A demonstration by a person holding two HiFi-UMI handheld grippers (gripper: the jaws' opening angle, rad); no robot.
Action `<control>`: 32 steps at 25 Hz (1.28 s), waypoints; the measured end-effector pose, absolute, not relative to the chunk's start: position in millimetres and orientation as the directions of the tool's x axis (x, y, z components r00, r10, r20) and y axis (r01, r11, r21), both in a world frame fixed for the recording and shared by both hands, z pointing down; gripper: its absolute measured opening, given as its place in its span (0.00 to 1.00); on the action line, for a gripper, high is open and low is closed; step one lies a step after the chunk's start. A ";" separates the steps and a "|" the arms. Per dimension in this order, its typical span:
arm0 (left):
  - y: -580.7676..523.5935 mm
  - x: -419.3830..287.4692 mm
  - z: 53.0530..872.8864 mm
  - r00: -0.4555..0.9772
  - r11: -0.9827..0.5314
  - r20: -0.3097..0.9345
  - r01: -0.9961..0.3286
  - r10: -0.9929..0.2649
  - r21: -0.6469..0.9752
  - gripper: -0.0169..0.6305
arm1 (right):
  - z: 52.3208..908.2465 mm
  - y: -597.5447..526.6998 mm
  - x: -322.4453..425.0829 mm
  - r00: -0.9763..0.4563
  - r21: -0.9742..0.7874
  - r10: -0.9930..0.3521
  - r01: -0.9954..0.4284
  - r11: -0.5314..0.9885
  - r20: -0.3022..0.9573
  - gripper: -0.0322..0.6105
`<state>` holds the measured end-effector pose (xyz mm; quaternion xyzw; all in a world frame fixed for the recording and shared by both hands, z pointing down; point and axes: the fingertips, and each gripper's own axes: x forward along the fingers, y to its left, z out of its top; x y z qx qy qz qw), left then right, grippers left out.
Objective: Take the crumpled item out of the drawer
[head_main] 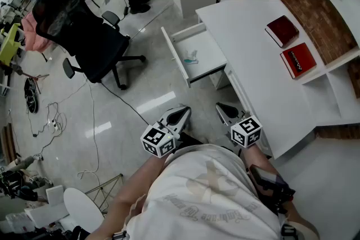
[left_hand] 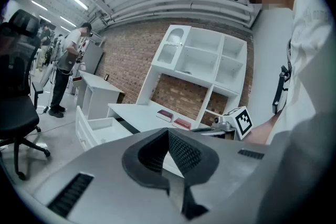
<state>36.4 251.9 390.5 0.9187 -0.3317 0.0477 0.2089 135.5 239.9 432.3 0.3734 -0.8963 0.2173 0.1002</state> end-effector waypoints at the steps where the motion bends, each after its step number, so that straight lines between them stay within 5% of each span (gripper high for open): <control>1: 255.4 38.2 391.5 0.772 -0.694 0.235 -0.634 -0.590 0.341 0.06 | 432.3 242.9 137.0 -0.701 -0.314 -0.625 -0.713 0.627 0.343 0.09; 32: 267.0 40.0 398.5 0.707 -0.646 0.268 -0.707 -0.655 0.287 0.06 | 441.1 257.2 149.8 -0.702 -0.329 -0.626 -0.712 0.620 0.340 0.09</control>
